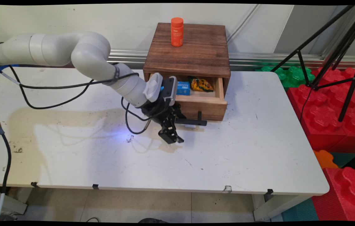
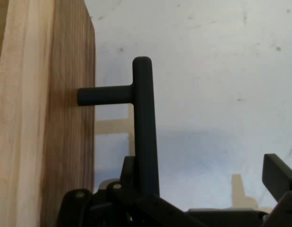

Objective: Open the drawer

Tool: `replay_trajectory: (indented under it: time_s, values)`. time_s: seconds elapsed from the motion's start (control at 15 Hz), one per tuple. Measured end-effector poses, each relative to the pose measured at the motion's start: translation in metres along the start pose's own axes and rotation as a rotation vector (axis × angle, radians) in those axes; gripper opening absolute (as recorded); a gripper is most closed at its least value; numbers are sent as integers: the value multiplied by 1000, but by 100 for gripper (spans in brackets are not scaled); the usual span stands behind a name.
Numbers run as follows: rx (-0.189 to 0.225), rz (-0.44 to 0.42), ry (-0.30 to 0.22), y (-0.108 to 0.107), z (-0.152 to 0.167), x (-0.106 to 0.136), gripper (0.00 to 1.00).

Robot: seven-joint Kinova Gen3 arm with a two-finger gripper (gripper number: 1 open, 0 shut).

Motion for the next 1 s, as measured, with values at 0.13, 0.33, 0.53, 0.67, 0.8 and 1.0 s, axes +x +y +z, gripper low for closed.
replay_trajectory:
  time_s: [0.13,0.33,0.53,0.67,0.8,1.0]
  values:
    - [-7,3,2,7,0,2,100]
    - [-17,8,4,17,0,4,100]
    - [-24,12,4,26,-1,6,100]
    - [-28,14,5,32,-1,7,100]
    - [-32,16,6,37,-2,8,100]
    - [-39,19,9,46,-2,10,100]
